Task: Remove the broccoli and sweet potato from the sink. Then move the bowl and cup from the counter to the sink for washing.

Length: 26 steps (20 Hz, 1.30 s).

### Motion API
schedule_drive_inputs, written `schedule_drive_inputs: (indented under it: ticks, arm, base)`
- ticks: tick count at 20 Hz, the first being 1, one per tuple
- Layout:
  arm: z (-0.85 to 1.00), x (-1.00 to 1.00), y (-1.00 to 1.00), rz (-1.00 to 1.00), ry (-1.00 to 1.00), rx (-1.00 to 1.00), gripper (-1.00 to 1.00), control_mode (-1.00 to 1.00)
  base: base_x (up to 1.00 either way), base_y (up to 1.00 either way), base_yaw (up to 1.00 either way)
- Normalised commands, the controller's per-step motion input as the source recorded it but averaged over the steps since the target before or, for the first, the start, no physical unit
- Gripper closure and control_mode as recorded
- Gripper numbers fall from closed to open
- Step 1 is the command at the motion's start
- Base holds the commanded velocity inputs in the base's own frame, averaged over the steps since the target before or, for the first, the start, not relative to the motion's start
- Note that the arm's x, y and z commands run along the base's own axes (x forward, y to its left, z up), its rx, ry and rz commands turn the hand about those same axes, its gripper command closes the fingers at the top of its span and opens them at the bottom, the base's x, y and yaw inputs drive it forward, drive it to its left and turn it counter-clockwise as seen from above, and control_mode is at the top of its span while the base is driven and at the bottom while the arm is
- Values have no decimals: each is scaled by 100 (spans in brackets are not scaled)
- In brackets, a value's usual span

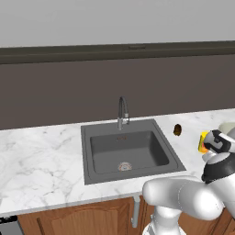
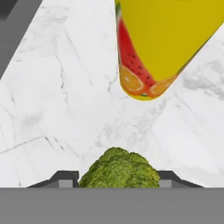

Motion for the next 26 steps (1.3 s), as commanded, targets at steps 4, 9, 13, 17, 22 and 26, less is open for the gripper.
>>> schedule_drive_inputs:
  ticks: [4,9,13,17,22,26]
  arm:
    - [-10,4,0,0,0,0,100,-100]
    - [-10,5,0,0,0,0,100,-100]
    - [-13,1,0,0,1,0,100,-100]
    - [-14,0,0,0,4,0,100,-100]
    - [-15,0,0,0,4,0,100,-100]
    - [-12,-3,0,0,0,0,-100,-100]
  base:
    - [0,0,0]
    - [0,0,0]
    - [0,0,0]
    - [0,0,0]
    - [0,0,0]
    - [0,0,0]
